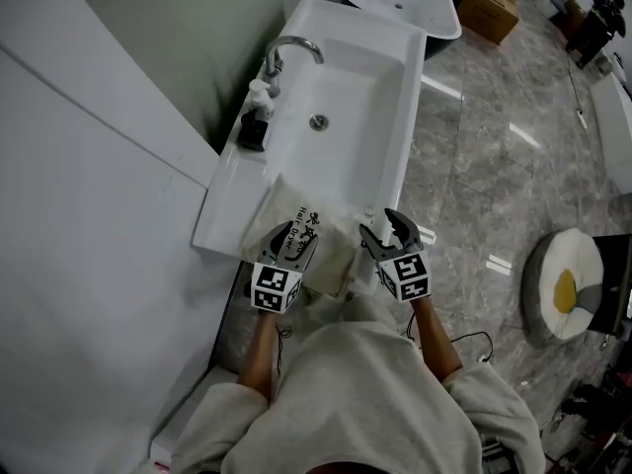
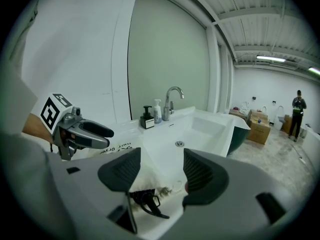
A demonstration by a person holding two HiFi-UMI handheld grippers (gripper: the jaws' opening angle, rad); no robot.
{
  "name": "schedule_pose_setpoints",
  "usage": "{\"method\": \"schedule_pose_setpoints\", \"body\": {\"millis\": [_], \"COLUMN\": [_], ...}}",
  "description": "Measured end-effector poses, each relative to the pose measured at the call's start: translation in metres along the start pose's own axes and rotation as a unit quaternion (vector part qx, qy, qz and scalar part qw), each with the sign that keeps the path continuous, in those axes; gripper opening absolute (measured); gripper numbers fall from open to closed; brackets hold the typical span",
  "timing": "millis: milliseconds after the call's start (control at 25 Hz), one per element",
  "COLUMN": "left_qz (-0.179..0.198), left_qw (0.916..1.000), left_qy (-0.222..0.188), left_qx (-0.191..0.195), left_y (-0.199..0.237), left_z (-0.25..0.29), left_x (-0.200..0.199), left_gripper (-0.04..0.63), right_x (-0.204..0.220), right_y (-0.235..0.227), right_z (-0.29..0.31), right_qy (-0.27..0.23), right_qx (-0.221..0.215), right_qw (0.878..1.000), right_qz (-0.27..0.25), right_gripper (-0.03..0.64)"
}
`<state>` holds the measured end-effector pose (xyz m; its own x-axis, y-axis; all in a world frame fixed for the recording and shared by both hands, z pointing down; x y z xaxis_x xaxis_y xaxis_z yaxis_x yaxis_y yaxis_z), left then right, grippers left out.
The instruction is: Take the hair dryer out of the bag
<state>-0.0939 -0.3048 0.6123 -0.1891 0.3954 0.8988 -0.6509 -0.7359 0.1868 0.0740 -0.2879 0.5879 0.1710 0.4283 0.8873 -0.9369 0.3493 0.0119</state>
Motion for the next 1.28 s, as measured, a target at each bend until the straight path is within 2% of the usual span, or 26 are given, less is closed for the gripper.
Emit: {"method": "schedule_pose_setpoints", "body": {"millis": [240, 720, 920, 1280], "left_qz": [0.004, -0.009, -0.001, 0.011], "left_qw": [1.0, 0.9994, 0.9995, 0.9991], "left_qy": [0.001, 0.005, 0.013, 0.029], "left_qx": [0.002, -0.032, -0.027, -0.03], "left_y": [-0.005, -0.054, -0.083, -0.108], "left_z": [0.006, 0.011, 0.016, 0.022], "left_x": [0.005, 0.014, 0.018, 0.028], "left_gripper": [0.229, 0.233, 0.236, 0.245], "right_x": [0.015, 0.042, 0.053, 0.068], "right_y": [-0.002, -0.018, -0.022, -0.023], "right_z": [0.005, -0.003, -0.008, -0.014], "right_qy": [0.009, 0.014, 0.017, 0.025], "right_qx": [-0.014, -0.077, -0.102, -0.127], "right_qw": [1.0, 0.997, 0.995, 0.992], "right_qz": [0.005, 0.005, 0.005, 0.004], "right_gripper": [0.261, 0.261, 0.261, 0.261]}}
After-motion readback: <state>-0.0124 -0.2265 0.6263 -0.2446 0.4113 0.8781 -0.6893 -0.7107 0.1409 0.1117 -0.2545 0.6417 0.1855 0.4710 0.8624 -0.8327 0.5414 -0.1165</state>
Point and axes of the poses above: the fingertips, and each gripper's own axes: z forward along the fingers, y to its left, x out of its underside, the point moved 2 cm from there along -z, backward along the fingers, and after that the axes turned 4 degrees about -y, right-handed, at the moved point
